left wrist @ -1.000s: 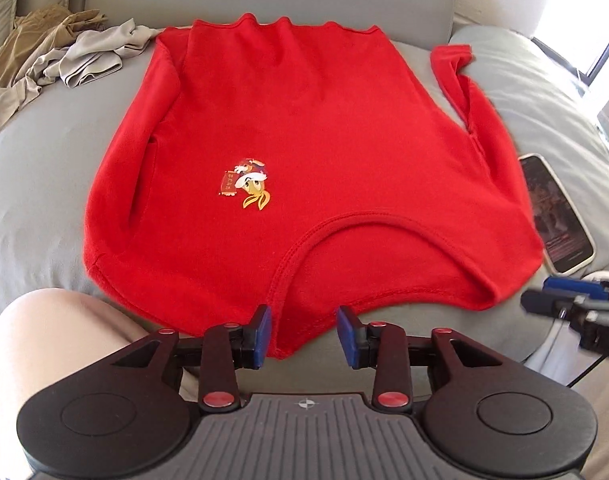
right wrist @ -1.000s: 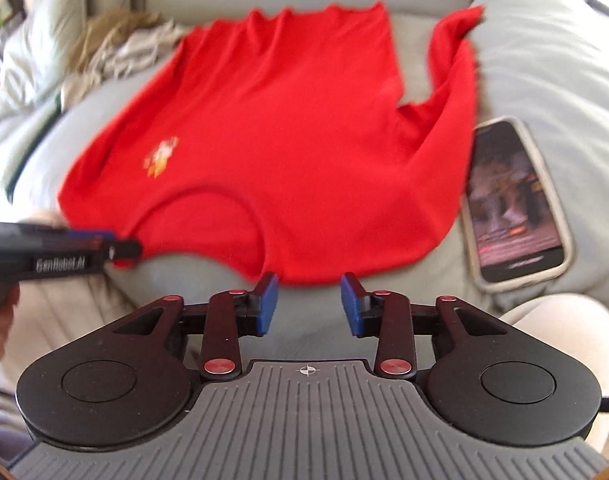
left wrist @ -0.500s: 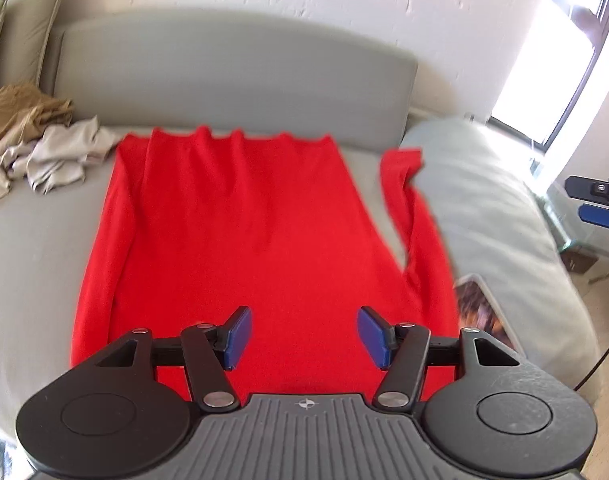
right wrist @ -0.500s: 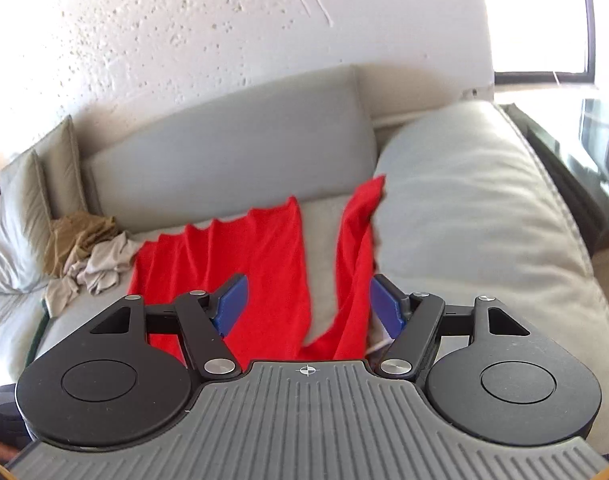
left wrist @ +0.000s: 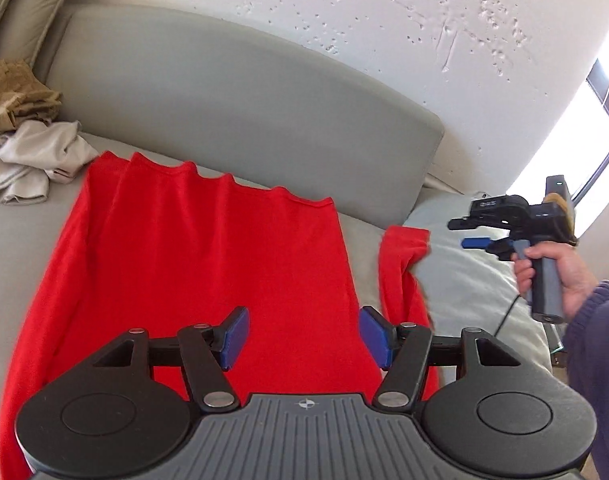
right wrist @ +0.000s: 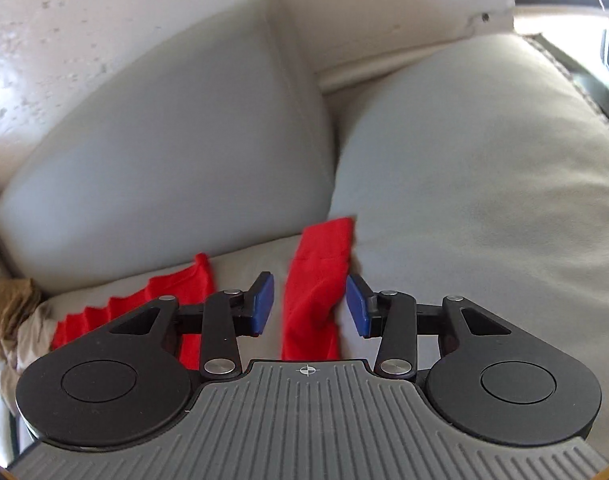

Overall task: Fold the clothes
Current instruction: 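Grasp the sleeve end with the right gripper, then pull the sleeve outward with the right gripper to straighten it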

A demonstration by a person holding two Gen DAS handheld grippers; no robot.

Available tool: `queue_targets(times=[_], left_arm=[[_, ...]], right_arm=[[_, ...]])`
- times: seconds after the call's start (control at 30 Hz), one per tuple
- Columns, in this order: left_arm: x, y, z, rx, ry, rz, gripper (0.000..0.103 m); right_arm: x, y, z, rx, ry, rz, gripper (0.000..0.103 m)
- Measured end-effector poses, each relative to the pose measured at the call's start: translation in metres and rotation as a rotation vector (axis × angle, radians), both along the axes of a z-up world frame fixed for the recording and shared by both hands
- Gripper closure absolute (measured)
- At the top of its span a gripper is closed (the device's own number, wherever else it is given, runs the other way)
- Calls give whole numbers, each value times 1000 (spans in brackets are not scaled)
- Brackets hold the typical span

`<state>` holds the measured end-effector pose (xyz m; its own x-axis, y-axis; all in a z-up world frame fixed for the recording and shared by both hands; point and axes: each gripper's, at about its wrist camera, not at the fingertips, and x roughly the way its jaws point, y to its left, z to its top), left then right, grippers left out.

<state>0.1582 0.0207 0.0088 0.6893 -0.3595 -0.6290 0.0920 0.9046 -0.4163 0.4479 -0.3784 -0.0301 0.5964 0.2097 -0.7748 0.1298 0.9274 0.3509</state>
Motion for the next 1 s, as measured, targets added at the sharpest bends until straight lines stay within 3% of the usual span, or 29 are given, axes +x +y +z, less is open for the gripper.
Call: queue_targets(times=[0.17,0.23,0.3,0.37,0.43,0.57,0.77,0.87,0.93,1.0], left_arm=[[17,-12,-18,-13,8,-40,44],[21,-14,-22,-22,13,-42,44],[22,-14,-23,-22,19,-41,44],[20,-13,-21,-16,12,-41,44],[14,-10,-16,-15,-1,-40,44],[-1,-5,-2,-37,-32,-41,44],[-19,-16,21,-102,-59,-113,44],[-25,-30,26,-114,-70,-175,44],[-28,-36,26,-113,-62,-194,44],[-29,-38,23,-98,-41,-181,44]], right_arm=[[49,-7,-56,32,46,-65,64],[62,-8,-72,27,45,-56,74],[61,-8,-78,45,25,-71,96],[60,-8,-83,63,5,-87,98],[46,-2,-66,25,-64,-109,99],[-9,18,12,-265,-280,-215,99],[-91,42,88,-822,-448,-459,99],[-103,54,87,-1084,-387,-500,99],[-82,59,67,-1143,-277,-425,98],[-52,65,43,-1147,-176,-330,90]])
